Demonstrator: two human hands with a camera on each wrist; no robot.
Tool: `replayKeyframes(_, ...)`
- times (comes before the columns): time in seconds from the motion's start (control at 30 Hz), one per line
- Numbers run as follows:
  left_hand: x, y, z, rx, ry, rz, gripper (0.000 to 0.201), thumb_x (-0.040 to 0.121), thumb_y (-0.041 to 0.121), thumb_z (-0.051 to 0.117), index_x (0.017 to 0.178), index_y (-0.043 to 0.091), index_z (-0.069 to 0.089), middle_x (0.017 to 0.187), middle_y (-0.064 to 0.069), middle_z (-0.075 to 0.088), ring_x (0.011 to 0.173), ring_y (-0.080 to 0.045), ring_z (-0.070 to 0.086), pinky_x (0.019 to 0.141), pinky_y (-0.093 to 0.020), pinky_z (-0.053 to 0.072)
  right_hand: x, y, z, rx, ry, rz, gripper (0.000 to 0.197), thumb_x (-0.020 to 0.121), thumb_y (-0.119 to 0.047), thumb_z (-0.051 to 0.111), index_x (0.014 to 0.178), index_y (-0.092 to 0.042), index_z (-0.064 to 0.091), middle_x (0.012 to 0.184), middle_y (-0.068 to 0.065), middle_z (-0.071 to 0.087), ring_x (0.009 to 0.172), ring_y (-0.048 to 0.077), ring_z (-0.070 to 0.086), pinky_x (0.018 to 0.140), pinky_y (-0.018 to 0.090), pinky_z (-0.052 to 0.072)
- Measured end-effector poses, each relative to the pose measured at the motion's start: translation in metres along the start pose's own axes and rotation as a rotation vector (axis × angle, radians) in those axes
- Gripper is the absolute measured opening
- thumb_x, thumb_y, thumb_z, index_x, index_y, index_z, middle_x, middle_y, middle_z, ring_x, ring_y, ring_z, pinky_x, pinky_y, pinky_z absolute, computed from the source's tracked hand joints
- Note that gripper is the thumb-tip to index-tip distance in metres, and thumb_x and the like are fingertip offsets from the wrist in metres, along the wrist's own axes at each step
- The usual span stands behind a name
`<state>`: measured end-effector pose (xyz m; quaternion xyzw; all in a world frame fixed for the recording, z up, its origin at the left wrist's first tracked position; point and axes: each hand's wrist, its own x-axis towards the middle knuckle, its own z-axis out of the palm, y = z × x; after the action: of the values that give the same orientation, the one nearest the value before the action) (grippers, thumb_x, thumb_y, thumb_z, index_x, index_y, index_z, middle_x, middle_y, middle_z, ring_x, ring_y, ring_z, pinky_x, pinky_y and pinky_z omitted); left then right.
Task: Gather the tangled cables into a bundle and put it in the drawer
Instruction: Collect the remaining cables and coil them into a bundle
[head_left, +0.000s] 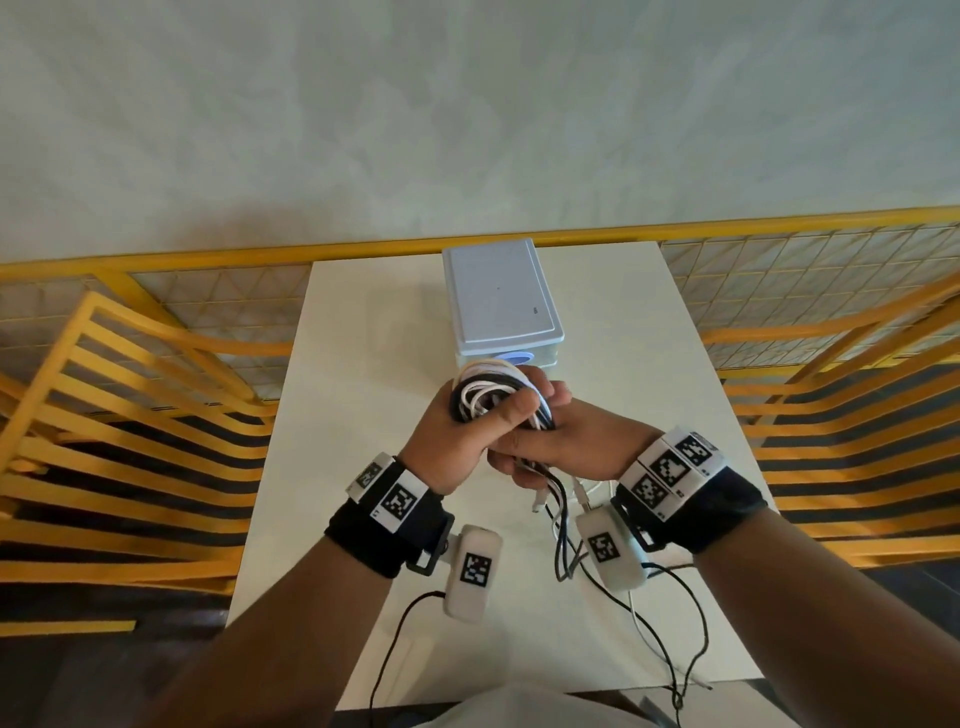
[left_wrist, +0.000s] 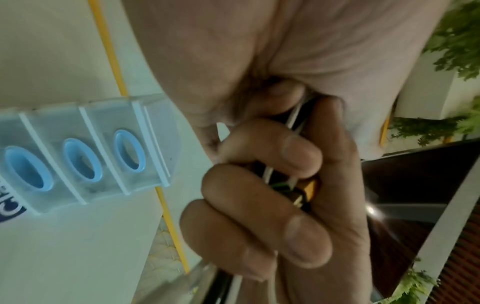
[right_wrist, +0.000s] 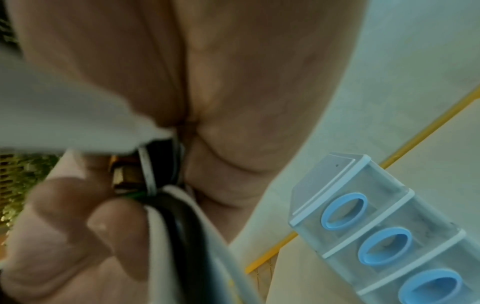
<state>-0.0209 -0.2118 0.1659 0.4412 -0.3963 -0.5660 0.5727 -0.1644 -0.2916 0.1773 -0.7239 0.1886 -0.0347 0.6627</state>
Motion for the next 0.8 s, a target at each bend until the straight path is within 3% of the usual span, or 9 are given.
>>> replayKeyframes(0.1, -0.003, 0.009, 0.005, 0.101, 0.009, 0.019, 0.018, 0.094, 0.029, 0.073, 0.097, 0.012, 0.071, 0.113, -0.016, 0.076, 0.089, -0.026, 0.077, 0.048, -0.031, 0.058, 0.000, 0.001, 0.000, -0.030, 0.005, -0.001, 0.026, 0.104, -0.013, 0.054, 0.082, -0.022, 0.063, 0.071, 0.001, 0.066, 0.060, 0.023, 0.060, 0.067, 0.038, 0.052)
replayKeyframes(0.17, -0.001, 0.011, 0.005, 0.108, 0.041, 0.052, 0.014, 0.093, 0.023, 0.066, 0.095, 0.010, 0.070, 0.108, -0.013, 0.077, 0.097, -0.029, 0.076, 0.061, -0.032, 0.062, 0.000, 0.006, -0.004, -0.090, -0.034, 0.025, 0.029, 0.103, -0.020, 0.058, 0.075, -0.018, 0.064, 0.066, -0.001, 0.067, 0.061, 0.020, 0.061, 0.073, 0.035, 0.051)
replayKeyframes(0.23, 0.001, 0.012, 0.001, 0.102, 0.079, 0.085, 0.008, 0.095, 0.020, 0.068, 0.091, 0.022, 0.074, 0.097, -0.008, 0.078, 0.100, -0.036, 0.075, 0.080, -0.049, 0.063, -0.002, 0.014, -0.008, -0.203, -0.069, 0.059, 0.040, 0.100, -0.034, 0.060, 0.071, -0.008, 0.065, 0.066, 0.005, 0.066, 0.063, 0.013, 0.060, 0.076, 0.027, 0.047)
replayKeyframes(0.3, 0.003, 0.015, -0.007, 0.100, 0.135, 0.082, 0.015, 0.096, 0.019, 0.065, 0.089, 0.025, 0.076, 0.091, -0.011, 0.077, 0.095, -0.043, 0.074, 0.088, -0.063, 0.058, -0.004, 0.023, -0.008, -0.256, -0.065, 0.082, 0.046, 0.100, -0.040, 0.060, 0.072, -0.004, 0.064, 0.068, 0.007, 0.066, 0.063, 0.010, 0.058, 0.074, 0.024, 0.046)
replayKeyframes(0.37, 0.004, 0.020, -0.016, 0.135, 0.142, 0.090, 0.015, 0.098, 0.018, 0.062, 0.090, 0.019, 0.075, 0.089, -0.016, 0.075, 0.088, -0.045, 0.074, 0.085, -0.066, 0.057, -0.006, 0.032, -0.005, -0.246, -0.036, 0.080, 0.044, 0.100, -0.042, 0.059, 0.075, -0.006, 0.061, 0.069, 0.009, 0.066, 0.065, 0.013, 0.059, 0.076, 0.031, 0.050)
replayKeyframes(0.47, 0.004, 0.026, -0.025, 0.340, 0.068, 0.158, 0.017, 0.103, 0.019, 0.059, 0.091, 0.015, 0.070, 0.086, -0.015, 0.075, 0.082, -0.045, 0.073, 0.076, -0.056, 0.060, -0.008, 0.039, -0.001, -0.198, -0.012, 0.127, 0.040, 0.102, -0.044, 0.055, 0.079, -0.012, 0.060, 0.069, 0.006, 0.066, 0.069, 0.016, 0.062, 0.085, 0.041, 0.053)
replayKeyframes(0.57, 0.004, 0.028, -0.029, 0.480, 0.010, 0.159, 0.023, 0.104, 0.021, 0.057, 0.087, 0.011, 0.070, 0.083, -0.013, 0.076, 0.078, -0.038, 0.074, 0.074, -0.048, 0.060, -0.010, 0.037, 0.003, -0.134, -0.074, 0.230, 0.035, 0.103, -0.041, 0.056, 0.077, -0.018, 0.056, 0.066, -0.003, 0.065, 0.065, 0.021, 0.062, 0.075, 0.041, 0.054)
replayKeyframes(0.67, 0.004, 0.030, -0.034, 0.535, -0.022, 0.142, 0.026, 0.102, 0.022, 0.059, 0.090, 0.001, 0.069, 0.082, -0.012, 0.076, 0.079, -0.034, 0.074, 0.079, -0.042, 0.060, -0.014, 0.037, 0.004, -0.128, -0.096, 0.314, 0.038, 0.101, -0.043, 0.058, 0.072, -0.020, 0.054, 0.063, -0.003, 0.060, 0.055, 0.022, 0.056, 0.062, 0.029, 0.050)
replayKeyframes(0.8, 0.004, 0.036, -0.046, 0.611, -0.042, 0.068, 0.023, 0.101, 0.019, 0.063, 0.086, 0.004, 0.071, 0.082, -0.012, 0.077, 0.081, -0.032, 0.075, 0.082, -0.051, 0.061, -0.019, 0.040, 0.004, -0.208, -0.085, 0.350, 0.036, 0.099, -0.049, 0.058, 0.072, -0.027, 0.052, 0.063, -0.004, 0.050, 0.051, 0.018, 0.044, 0.055, 0.025, 0.042)
